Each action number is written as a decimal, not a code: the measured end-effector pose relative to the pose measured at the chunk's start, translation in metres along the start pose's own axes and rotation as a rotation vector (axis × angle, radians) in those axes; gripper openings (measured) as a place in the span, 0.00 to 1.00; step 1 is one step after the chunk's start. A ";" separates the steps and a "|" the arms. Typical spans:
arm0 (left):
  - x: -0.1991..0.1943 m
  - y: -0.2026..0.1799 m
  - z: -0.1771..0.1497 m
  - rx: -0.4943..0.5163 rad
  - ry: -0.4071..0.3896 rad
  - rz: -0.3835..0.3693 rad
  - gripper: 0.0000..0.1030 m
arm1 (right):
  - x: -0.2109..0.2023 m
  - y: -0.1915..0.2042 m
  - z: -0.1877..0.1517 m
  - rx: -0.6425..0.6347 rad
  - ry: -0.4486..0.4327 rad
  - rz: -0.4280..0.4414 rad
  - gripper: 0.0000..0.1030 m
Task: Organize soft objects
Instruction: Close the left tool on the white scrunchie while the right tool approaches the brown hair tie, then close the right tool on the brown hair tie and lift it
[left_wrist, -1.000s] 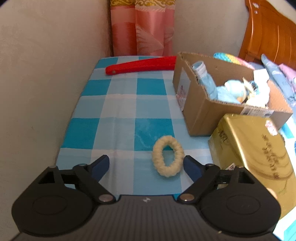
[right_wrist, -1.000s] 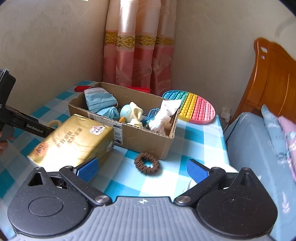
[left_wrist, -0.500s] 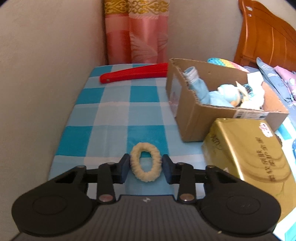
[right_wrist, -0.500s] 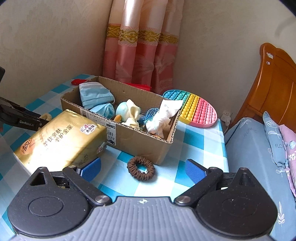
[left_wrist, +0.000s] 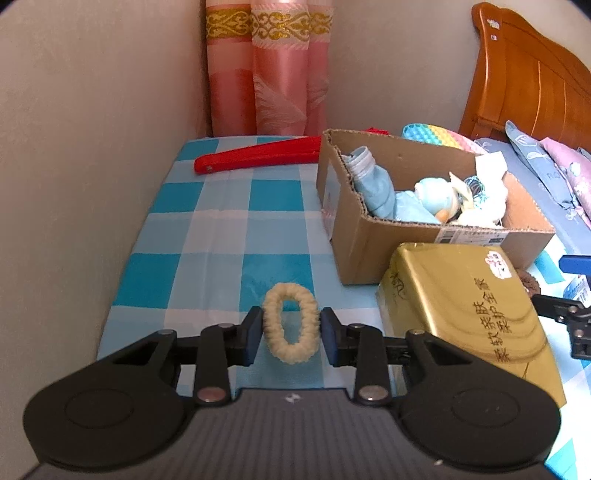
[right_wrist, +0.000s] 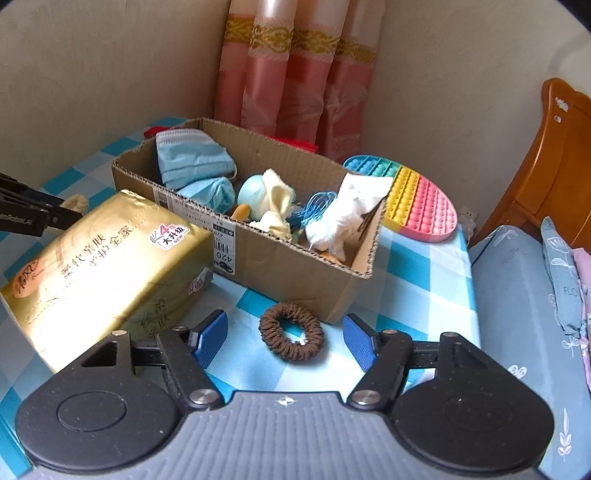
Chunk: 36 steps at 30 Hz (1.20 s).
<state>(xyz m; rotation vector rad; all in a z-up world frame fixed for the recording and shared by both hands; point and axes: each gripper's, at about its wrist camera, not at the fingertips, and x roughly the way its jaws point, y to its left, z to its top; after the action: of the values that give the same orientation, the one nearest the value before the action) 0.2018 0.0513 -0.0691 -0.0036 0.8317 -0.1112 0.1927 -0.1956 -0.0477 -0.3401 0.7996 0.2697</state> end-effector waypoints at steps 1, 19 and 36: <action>0.000 0.001 0.000 -0.003 0.002 0.002 0.31 | 0.004 0.000 0.000 0.004 0.008 0.001 0.71; 0.002 0.001 -0.002 -0.011 0.011 -0.008 0.31 | 0.037 -0.007 0.002 0.114 0.072 0.019 0.66; 0.002 0.005 -0.004 -0.027 0.029 -0.023 0.31 | 0.036 -0.006 0.003 0.134 0.074 0.044 0.46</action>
<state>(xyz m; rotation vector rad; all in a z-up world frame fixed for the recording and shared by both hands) 0.2007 0.0560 -0.0729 -0.0376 0.8619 -0.1222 0.2207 -0.1959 -0.0706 -0.2076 0.8945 0.2445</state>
